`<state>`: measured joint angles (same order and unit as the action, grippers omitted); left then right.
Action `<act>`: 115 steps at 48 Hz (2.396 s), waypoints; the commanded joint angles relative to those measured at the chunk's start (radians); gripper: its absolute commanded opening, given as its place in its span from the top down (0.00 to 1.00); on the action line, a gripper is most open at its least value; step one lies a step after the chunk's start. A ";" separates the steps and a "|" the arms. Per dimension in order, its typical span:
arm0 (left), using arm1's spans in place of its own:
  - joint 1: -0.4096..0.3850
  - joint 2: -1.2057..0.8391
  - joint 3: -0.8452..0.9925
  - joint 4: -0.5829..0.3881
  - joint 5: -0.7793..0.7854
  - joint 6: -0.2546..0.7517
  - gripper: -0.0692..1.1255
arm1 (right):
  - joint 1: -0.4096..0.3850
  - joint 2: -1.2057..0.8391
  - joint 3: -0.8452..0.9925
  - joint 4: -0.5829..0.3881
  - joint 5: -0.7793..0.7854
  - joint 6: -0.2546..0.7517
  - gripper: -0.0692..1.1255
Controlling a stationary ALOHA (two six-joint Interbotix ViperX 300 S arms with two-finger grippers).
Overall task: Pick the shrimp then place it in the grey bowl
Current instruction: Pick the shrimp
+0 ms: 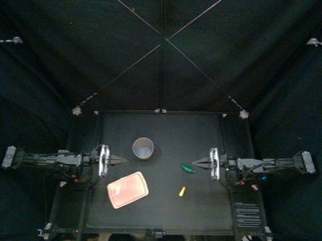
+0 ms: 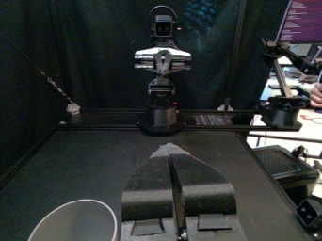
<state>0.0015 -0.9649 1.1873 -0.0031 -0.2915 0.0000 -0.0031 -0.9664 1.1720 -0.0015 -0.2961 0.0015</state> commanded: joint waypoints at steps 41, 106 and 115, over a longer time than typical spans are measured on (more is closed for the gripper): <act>0.060 0.014 0.029 -0.005 -0.014 0.002 0.95 | 0.201 0.572 -0.097 0.127 -0.023 0.026 0.27; 0.089 0.014 0.044 -0.005 -0.014 0.002 0.95 | 0.305 0.976 -0.390 -0.066 0.595 0.026 0.39; 0.089 0.014 0.046 -0.005 -0.014 0.002 0.95 | 0.305 0.969 -0.405 -0.063 0.597 0.028 0.49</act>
<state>0.0890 -0.9557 1.2456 -0.0077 -0.2961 0.0015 0.3068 0.0261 0.7915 -0.0660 0.3037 0.0291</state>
